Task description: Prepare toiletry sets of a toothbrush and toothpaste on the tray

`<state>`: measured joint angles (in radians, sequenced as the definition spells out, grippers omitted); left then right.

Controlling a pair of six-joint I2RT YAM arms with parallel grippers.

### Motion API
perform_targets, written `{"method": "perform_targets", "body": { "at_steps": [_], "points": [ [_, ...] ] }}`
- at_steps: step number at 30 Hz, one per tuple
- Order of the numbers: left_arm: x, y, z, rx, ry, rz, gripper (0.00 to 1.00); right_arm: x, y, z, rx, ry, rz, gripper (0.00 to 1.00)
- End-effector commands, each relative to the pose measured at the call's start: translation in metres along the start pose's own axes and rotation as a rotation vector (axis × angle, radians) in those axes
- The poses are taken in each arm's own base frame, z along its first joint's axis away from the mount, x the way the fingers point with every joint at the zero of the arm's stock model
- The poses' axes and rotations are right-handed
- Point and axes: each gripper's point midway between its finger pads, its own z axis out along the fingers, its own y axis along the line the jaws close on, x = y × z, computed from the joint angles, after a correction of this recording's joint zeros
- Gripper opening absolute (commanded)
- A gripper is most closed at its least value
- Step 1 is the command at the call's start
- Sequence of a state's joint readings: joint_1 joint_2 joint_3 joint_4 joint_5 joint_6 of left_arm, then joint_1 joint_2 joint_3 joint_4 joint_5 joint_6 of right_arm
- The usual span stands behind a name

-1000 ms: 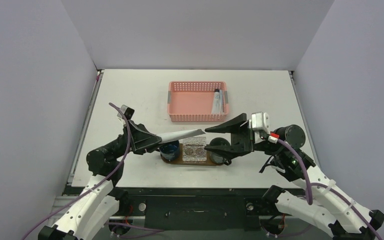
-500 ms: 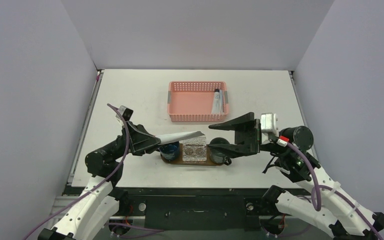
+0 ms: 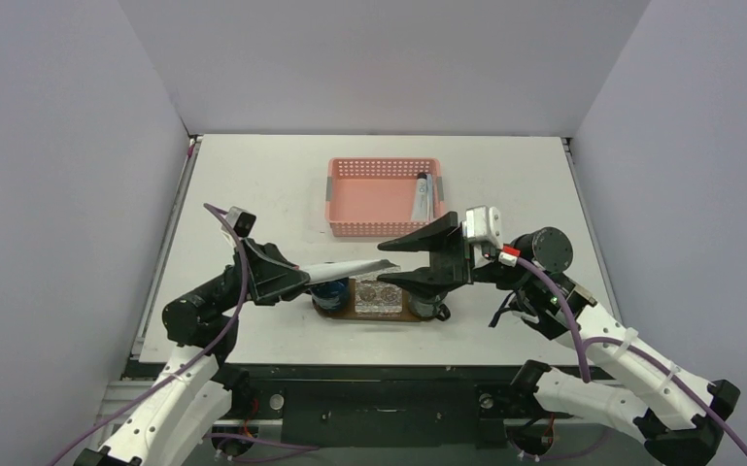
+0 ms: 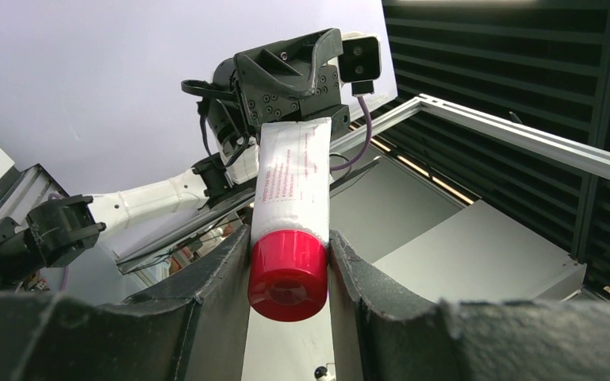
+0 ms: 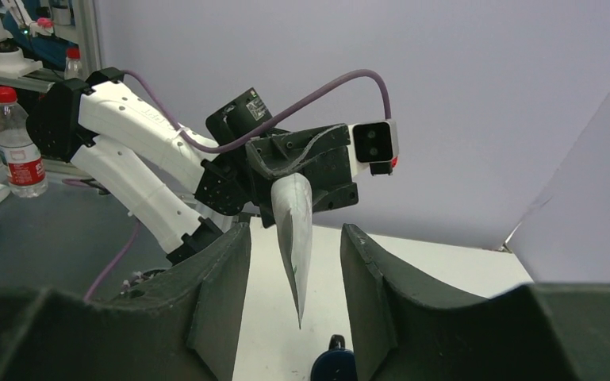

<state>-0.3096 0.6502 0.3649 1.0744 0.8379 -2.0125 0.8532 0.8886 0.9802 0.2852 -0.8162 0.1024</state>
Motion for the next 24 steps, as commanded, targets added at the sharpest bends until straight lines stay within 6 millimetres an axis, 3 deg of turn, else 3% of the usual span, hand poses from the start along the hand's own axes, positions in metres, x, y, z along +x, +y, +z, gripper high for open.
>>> {"method": "perform_targets", "body": {
  "at_steps": [1,18,24],
  "points": [
    [0.01,-0.031,0.002,0.091,0.029,0.095,0.0,-0.034,0.004,0.006,-0.033,-0.092,-0.103,0.4],
    [0.012,-0.037,0.004,0.104,0.035,0.111,0.0,-0.019,0.004,0.013,-0.041,-0.051,-0.084,0.32],
    [0.012,-0.04,0.004,0.107,0.037,0.119,0.0,-0.017,0.005,0.012,-0.042,-0.043,-0.082,0.23]
  ]
}}
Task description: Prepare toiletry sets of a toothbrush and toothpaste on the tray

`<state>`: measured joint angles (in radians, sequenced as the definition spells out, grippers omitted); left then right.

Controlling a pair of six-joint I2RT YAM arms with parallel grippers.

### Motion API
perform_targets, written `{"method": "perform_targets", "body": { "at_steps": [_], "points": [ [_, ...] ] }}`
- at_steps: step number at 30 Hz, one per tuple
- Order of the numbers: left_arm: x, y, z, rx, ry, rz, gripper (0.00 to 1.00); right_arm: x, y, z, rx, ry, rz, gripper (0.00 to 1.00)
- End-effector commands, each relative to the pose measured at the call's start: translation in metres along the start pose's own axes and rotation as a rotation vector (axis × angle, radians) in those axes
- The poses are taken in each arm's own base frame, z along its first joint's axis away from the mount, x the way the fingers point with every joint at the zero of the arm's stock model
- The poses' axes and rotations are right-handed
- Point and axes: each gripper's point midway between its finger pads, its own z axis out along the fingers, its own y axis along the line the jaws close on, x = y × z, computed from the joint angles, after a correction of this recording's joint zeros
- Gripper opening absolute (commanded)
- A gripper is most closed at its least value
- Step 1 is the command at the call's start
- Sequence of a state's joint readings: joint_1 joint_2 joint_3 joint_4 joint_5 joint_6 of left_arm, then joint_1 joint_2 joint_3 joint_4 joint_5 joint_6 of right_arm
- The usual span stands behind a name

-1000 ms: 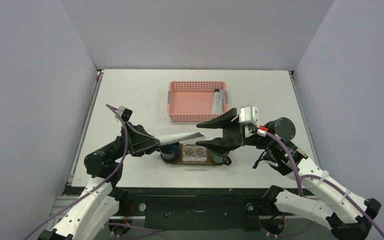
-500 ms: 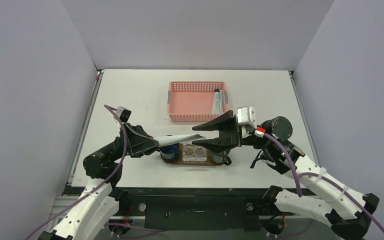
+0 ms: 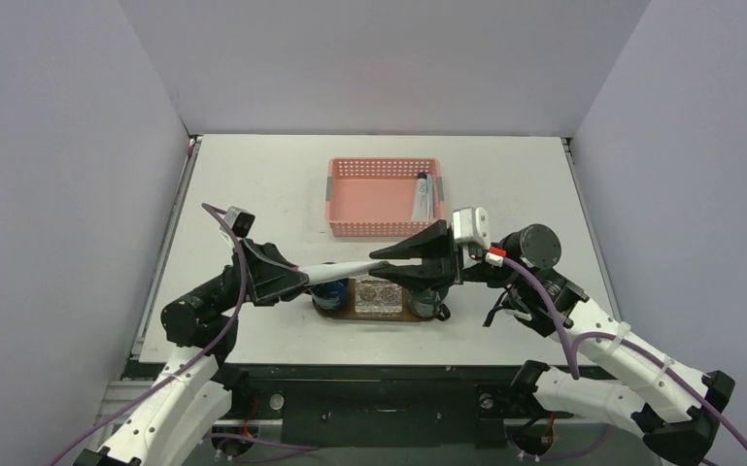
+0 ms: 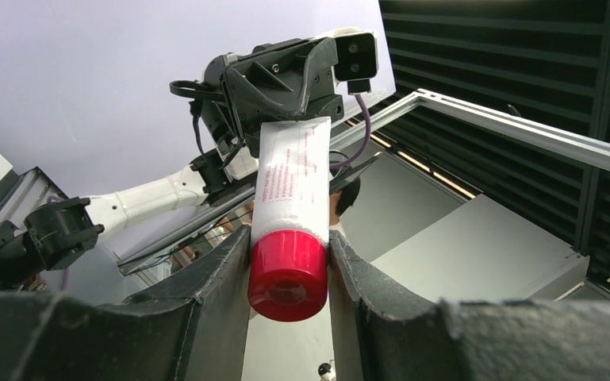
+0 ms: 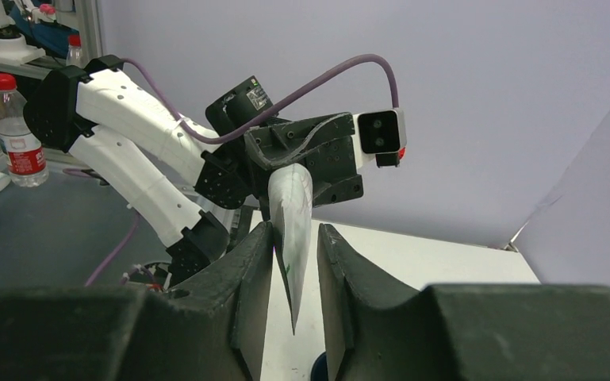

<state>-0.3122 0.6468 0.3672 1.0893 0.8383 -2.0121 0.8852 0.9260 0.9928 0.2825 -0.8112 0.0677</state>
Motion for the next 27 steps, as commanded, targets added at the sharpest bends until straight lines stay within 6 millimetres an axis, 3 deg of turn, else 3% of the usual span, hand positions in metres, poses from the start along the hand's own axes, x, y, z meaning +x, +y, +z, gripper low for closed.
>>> {"method": "perform_targets", "body": {
  "at_steps": [1,4,7,12,22,27],
  "points": [
    [0.009,-0.036,0.005,0.094,0.028,0.105,0.0,-0.025,0.003,0.002,-0.017,-0.055,-0.075,0.2],
    [0.009,-0.036,0.005,0.094,0.027,0.105,0.0,-0.023,0.002,0.002,-0.017,-0.051,-0.074,0.14],
    [0.009,-0.036,0.005,0.094,0.027,0.107,0.0,-0.024,0.004,0.002,-0.025,-0.053,-0.076,0.0],
    [0.006,-0.028,0.005,0.069,0.018,0.095,0.03,-0.029,0.006,0.004,-0.034,-0.06,-0.079,0.0],
    [0.0,-0.007,0.004,-0.005,-0.004,0.093,0.57,-0.023,0.002,0.001,0.004,-0.022,-0.067,0.0],
    [-0.007,0.01,0.005,-0.085,-0.024,0.116,0.7,-0.018,-0.002,-0.004,0.039,0.022,-0.072,0.0]
  ]
}}
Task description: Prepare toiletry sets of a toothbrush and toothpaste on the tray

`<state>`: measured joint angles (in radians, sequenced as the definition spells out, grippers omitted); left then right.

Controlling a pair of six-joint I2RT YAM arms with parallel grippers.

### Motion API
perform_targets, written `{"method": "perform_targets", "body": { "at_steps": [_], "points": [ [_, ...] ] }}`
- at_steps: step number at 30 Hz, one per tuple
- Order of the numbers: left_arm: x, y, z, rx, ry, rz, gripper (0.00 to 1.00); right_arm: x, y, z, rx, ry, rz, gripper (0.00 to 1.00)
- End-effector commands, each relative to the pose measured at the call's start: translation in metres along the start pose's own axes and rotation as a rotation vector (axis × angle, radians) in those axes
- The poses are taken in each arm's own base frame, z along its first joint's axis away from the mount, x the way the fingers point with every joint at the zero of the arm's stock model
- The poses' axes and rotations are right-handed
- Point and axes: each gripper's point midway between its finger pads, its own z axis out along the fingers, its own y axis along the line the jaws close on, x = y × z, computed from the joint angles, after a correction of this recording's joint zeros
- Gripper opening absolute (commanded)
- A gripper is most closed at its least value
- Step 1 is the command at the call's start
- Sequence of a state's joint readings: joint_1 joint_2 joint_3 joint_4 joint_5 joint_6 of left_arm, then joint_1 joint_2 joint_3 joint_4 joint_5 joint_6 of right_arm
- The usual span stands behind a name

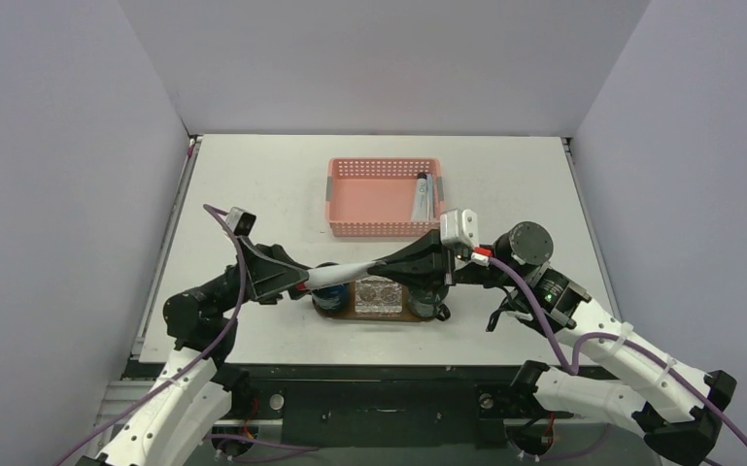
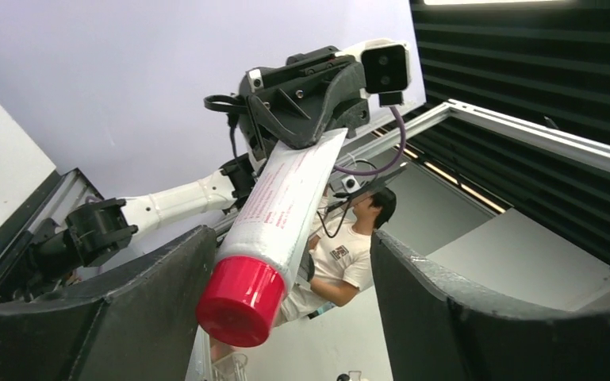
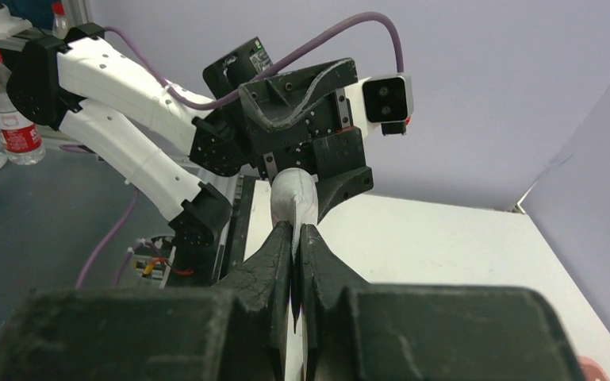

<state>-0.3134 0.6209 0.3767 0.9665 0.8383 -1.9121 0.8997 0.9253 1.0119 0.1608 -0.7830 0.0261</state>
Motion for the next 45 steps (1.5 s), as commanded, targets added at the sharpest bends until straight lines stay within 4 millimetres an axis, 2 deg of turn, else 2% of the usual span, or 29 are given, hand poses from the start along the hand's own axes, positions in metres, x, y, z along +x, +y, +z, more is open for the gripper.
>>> {"method": "perform_targets", "body": {
  "at_steps": [1,2,3,4,5,7,12,16,17,18,19,20,21,22,23,24,25,27,30,36,37,38,45],
  "points": [
    [-0.003,-0.004,0.006,-0.036,-0.003,0.099,0.72,-0.033,-0.003,-0.006,0.039,-0.044,-0.098,0.0],
    [-0.004,0.003,0.006,-0.069,-0.005,0.107,0.73,-0.033,-0.003,-0.008,0.046,-0.04,-0.099,0.0],
    [-0.004,0.001,0.007,-0.074,-0.002,0.126,0.75,-0.032,-0.004,-0.01,0.06,-0.032,-0.098,0.0],
    [-0.006,0.011,0.006,-0.116,-0.003,0.135,0.76,-0.032,-0.005,-0.011,0.07,-0.029,-0.097,0.0],
    [-0.006,0.008,0.008,-0.128,0.0,0.154,0.77,-0.031,-0.007,-0.014,0.088,-0.021,-0.095,0.0],
    [-0.011,0.034,0.004,-0.261,-0.003,0.173,0.78,-0.032,-0.009,-0.017,0.112,-0.012,-0.092,0.0],
    [-0.017,0.052,-0.002,-0.393,-0.005,0.245,0.82,-0.035,-0.013,-0.024,0.158,-0.002,-0.087,0.0],
    [-0.02,0.063,-0.007,-0.477,0.004,0.275,0.83,-0.029,-0.019,-0.03,0.212,0.044,-0.065,0.0],
    [-0.021,0.071,-0.011,-0.513,0.008,0.28,0.83,-0.026,-0.021,-0.031,0.222,0.061,-0.058,0.0],
    [-0.023,0.068,-0.01,-0.52,0.008,0.298,0.84,-0.025,-0.024,-0.032,0.241,0.072,-0.054,0.0],
    [-0.024,0.076,-0.014,-0.56,0.013,0.307,0.84,-0.022,-0.025,-0.033,0.25,0.092,-0.045,0.0],
    [-0.026,0.072,-0.013,-0.569,0.013,0.328,0.84,-0.02,-0.029,-0.035,0.271,0.105,-0.041,0.0],
    [-0.028,0.079,-0.019,-0.616,0.014,0.35,0.84,-0.016,-0.031,-0.036,0.281,0.129,-0.032,0.0],
    [-0.031,0.074,-0.018,-0.628,0.008,0.38,0.85,-0.009,-0.035,-0.037,0.302,0.159,-0.021,0.0],
    [-0.034,0.082,-0.027,-0.691,0.003,0.405,0.86,-0.008,-0.036,-0.038,0.311,0.17,-0.018,0.0],
    [-0.037,0.075,-0.026,-0.705,-0.005,0.441,0.86,0.0,-0.04,-0.039,0.331,0.203,-0.006,0.0],
    [-0.04,0.081,-0.035,-0.764,-0.01,0.47,0.87,-0.001,-0.042,-0.04,0.342,0.213,-0.005,0.0],
    [-0.046,0.08,-0.043,-0.824,-0.023,0.523,0.88,0.007,-0.048,-0.043,0.374,0.259,0.007,0.0],
    [-0.053,0.079,-0.055,-0.907,-0.035,0.593,0.89,0.027,-0.058,-0.046,0.422,0.354,0.038,0.0],
    [-0.058,0.078,-0.07,-0.989,-0.033,0.679,0.9,0.063,-0.076,-0.05,0.508,0.545,0.081,0.0],
    [-0.059,0.078,-0.072,-0.996,-0.033,0.689,0.9,0.076,-0.078,-0.051,0.516,0.599,0.095,0.0],
    [-0.06,0.08,-0.075,-1.013,-0.035,0.705,0.91,0.075,-0.079,-0.049,0.517,0.609,0.095,0.0],
    [-0.063,0.088,-0.09,-1.07,-0.033,0.767,0.94,0.11,-0.083,-0.046,0.527,0.783,0.121,0.0]
  ]
}}
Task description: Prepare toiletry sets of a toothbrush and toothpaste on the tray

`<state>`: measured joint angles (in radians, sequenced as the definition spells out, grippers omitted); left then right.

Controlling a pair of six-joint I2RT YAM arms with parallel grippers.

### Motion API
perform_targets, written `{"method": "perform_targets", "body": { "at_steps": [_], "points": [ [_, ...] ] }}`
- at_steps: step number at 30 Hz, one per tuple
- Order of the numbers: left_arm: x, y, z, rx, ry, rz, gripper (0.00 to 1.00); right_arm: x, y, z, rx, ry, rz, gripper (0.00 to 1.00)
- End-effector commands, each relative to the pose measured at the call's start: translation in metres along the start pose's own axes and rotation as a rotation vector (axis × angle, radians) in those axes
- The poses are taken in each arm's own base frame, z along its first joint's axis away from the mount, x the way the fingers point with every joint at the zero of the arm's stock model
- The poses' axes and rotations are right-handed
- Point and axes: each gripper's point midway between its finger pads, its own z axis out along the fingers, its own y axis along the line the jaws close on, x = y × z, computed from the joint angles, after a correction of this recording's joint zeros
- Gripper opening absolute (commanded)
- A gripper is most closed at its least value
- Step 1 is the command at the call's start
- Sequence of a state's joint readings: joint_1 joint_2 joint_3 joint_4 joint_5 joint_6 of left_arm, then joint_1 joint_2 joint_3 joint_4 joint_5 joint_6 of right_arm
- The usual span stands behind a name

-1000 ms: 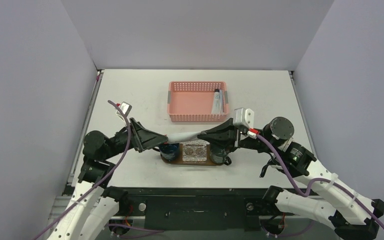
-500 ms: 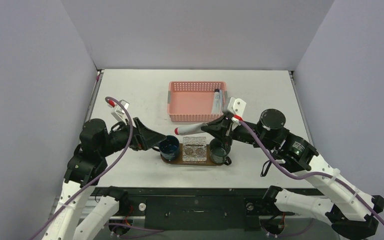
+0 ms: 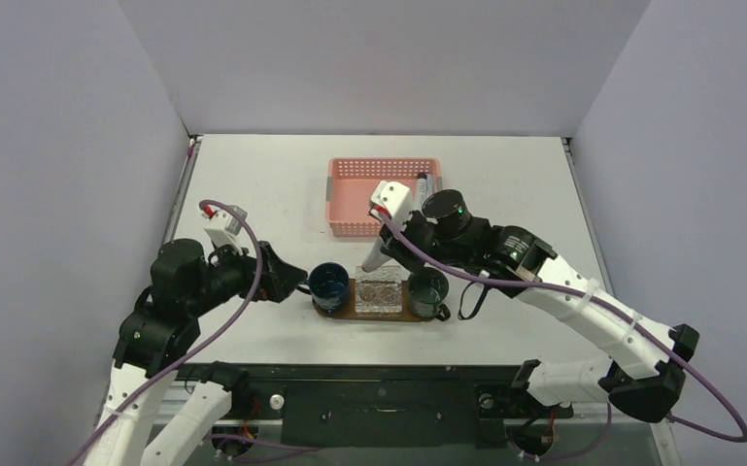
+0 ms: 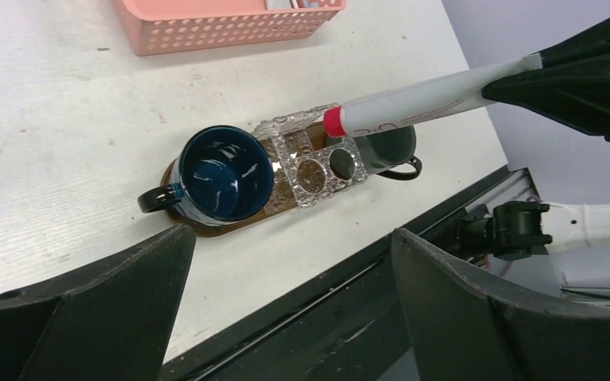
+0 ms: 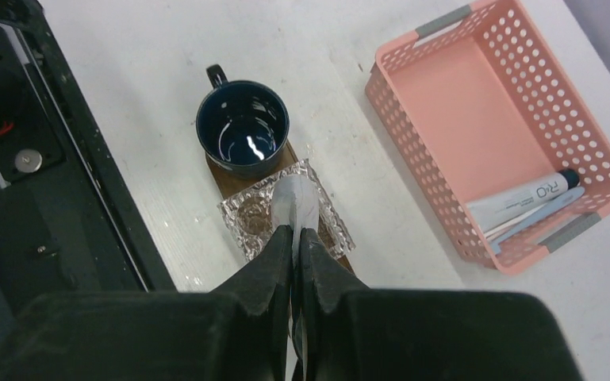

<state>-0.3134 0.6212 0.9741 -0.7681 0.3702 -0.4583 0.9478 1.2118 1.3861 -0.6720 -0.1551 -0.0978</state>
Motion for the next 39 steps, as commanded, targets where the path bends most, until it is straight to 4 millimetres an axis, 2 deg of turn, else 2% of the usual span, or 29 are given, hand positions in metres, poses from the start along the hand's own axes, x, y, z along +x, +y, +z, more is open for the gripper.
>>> {"method": "perform_targets", "body": {
  "at_steps": [1,7,10,24,32,39],
  "points": [
    [-0.003,0.011,-0.003,-0.049,-0.032,0.084,0.94,-0.007,-0.008,-0.002,0.058,0.034,-0.026,0.0],
    [0.004,0.021,0.002,-0.064,-0.044,0.092,1.0,0.001,-0.014,0.01,0.096,0.093,-0.023,0.0],
    [0.005,0.023,0.005,-0.062,-0.052,0.089,0.97,0.005,-0.014,0.017,0.102,0.118,-0.026,0.0],
    [0.014,0.042,0.015,-0.109,-0.083,0.067,0.96,0.018,-0.013,0.04,0.093,0.177,-0.031,0.0],
    [0.016,0.045,0.018,-0.118,-0.084,0.061,0.96,0.025,-0.018,0.049,0.123,0.204,-0.037,0.0],
    [0.016,0.045,0.018,-0.118,-0.089,0.062,0.96,0.034,-0.013,0.06,0.1,0.222,-0.029,0.0]
  ]
}}
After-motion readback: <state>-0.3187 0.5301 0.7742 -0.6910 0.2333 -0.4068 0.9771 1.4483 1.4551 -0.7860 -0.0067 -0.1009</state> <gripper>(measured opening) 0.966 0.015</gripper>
